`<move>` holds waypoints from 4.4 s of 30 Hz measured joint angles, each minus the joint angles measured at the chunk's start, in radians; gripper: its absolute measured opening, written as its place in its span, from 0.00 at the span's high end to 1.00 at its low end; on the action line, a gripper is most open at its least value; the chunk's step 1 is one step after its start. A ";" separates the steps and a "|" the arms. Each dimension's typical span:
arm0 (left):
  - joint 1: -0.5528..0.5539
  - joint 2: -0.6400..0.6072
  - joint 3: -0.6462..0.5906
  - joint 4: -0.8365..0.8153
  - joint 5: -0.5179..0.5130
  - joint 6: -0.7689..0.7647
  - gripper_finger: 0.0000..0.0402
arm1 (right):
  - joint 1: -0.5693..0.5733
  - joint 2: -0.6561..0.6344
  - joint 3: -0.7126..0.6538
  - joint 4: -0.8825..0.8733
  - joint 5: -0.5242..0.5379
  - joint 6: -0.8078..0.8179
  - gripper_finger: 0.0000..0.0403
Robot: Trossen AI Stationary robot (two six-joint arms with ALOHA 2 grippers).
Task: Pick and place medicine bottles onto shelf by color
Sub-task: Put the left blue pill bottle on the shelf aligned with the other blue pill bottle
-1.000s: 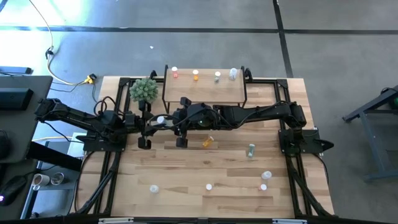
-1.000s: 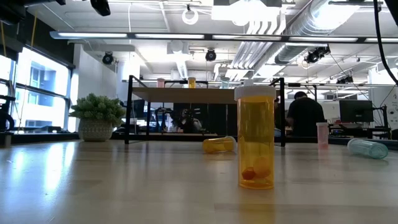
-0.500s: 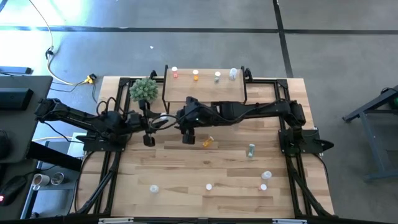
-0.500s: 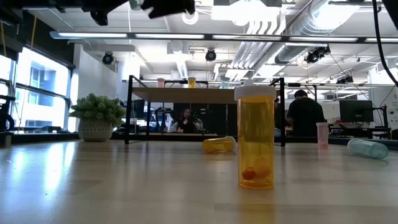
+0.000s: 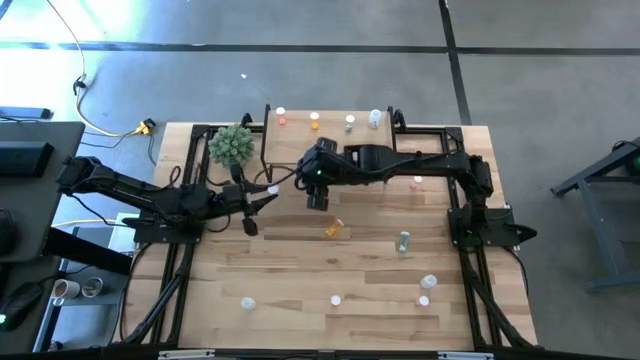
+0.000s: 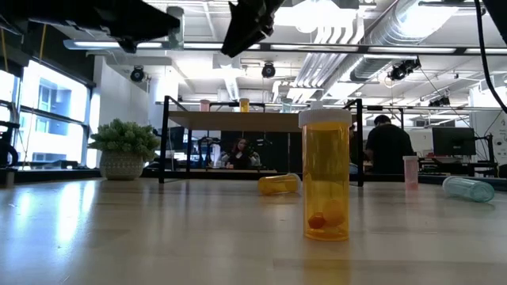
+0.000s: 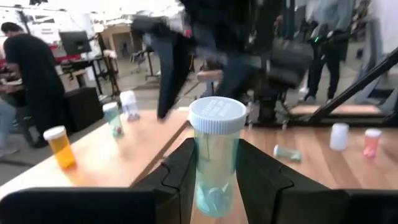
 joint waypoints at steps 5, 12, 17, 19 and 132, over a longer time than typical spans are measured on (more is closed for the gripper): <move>0.050 0.073 0.000 0.019 0.015 -0.054 0.77 | -0.017 -0.052 0.000 0.001 -0.052 -0.032 0.50; 0.148 0.150 0.002 0.058 0.138 -0.125 0.78 | -0.022 -0.079 0.000 -0.014 -0.230 -0.103 0.50; 0.193 0.195 0.009 0.085 0.210 -0.155 0.78 | -0.022 -0.078 0.000 -0.017 -0.281 -0.125 0.50; 0.200 0.218 0.027 0.086 0.228 -0.157 0.78 | -0.022 -0.076 0.000 -0.016 -0.291 -0.131 0.51; 0.196 0.449 0.257 0.076 0.164 -0.092 0.49 | -0.030 -0.093 -0.001 -0.078 -0.204 -0.016 0.75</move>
